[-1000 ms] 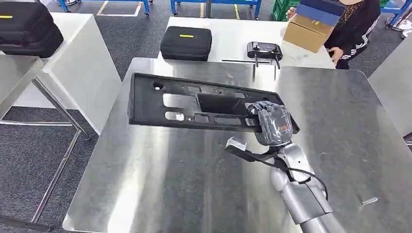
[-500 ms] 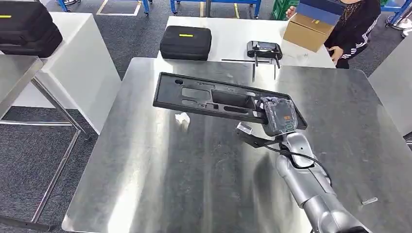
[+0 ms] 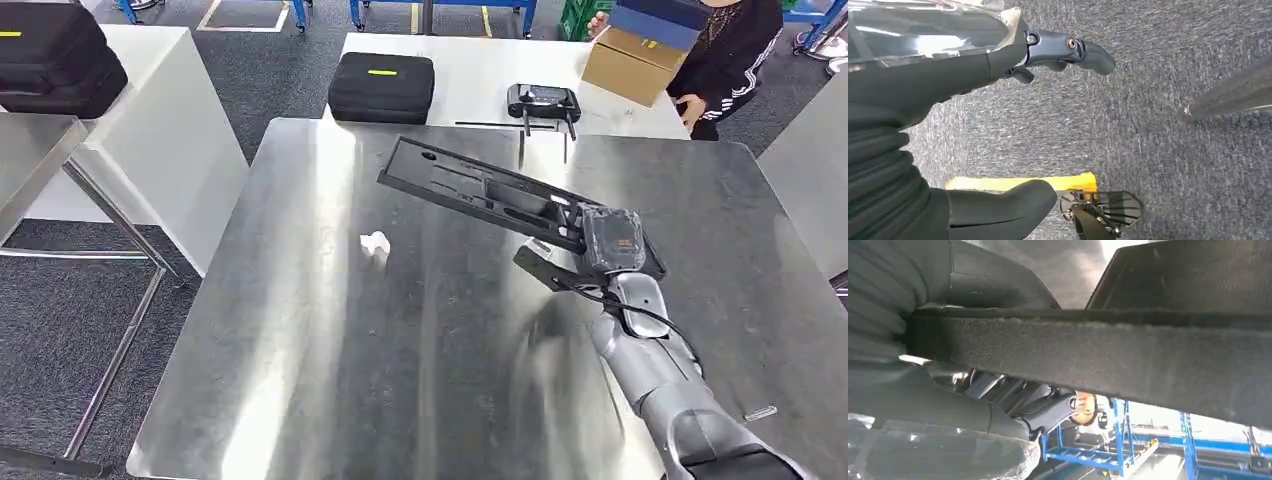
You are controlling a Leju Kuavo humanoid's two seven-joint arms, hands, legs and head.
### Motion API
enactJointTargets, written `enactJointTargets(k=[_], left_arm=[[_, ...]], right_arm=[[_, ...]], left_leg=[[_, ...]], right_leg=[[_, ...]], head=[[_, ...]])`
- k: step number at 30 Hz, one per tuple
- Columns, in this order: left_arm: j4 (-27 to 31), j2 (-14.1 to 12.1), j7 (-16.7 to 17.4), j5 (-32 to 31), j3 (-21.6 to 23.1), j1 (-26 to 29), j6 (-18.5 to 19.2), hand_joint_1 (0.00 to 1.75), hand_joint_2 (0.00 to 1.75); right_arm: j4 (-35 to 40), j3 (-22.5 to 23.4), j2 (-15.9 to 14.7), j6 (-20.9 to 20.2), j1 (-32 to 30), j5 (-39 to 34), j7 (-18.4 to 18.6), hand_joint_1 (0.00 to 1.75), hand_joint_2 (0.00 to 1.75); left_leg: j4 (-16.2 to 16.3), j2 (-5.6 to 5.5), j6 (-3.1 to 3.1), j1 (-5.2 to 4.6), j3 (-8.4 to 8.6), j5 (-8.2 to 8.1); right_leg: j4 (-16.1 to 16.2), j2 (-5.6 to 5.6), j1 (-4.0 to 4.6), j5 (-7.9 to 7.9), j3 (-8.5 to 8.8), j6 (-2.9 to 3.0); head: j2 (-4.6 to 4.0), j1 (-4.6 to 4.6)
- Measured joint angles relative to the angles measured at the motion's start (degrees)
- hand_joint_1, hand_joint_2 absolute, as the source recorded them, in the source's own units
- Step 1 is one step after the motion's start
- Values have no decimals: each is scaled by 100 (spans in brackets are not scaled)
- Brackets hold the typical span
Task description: Take the parts from the cabinet and place them on the table.
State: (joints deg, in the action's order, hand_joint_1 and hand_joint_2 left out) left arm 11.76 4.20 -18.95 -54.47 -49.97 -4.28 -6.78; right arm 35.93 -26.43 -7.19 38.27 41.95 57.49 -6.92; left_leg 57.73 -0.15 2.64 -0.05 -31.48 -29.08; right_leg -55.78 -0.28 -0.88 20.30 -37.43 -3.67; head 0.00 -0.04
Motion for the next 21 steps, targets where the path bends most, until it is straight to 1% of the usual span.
enactJointTargets(k=[3, 6, 7, 10, 21], left_arm=[[0, 0, -4, 92, -7, -2, -46, 0, 175], [0, 2, -42, 236, -61, -1, -221, 0, 175], [0, 0, -48, 245, -77, -2, -251, 0, 175], [0, 0, -33, 269, -109, -2, -339, 0, 175], [0, 0, 4, 271, -118, -3, -382, 0, 175]], right_arm=[[-229, -48, -2, -356, 170, 257, 148, 175, 175], [-303, -74, -7, -640, 294, 380, 227, 175, 175], [-314, -76, -9, -717, 336, 382, 236, 0, 0], [-323, -92, -15, -891, 446, 353, 242, 0, 0], [-321, -146, -31, -946, 508, 336, 205, 0, 0]], left_leg=[[0, 0, 0, 0, -1, 0], [0, 0, -4, 1, -3, 3], [0, 1, -4, 1, -2, 3], [0, 1, -4, 1, -1, 3], [0, 1, -4, 0, -4, 3]], right_leg=[[-1, -2, 0, 0, -1, 0], [-2, -2, 0, 0, -2, 0], [-2, -2, 0, 0, -2, 0], [-2, -2, 0, 0, -2, 0], [-2, -2, 0, 0, -4, 0]], head=[[0, 0], [0, 0], [0, -2], [0, -2], [0, 0]])
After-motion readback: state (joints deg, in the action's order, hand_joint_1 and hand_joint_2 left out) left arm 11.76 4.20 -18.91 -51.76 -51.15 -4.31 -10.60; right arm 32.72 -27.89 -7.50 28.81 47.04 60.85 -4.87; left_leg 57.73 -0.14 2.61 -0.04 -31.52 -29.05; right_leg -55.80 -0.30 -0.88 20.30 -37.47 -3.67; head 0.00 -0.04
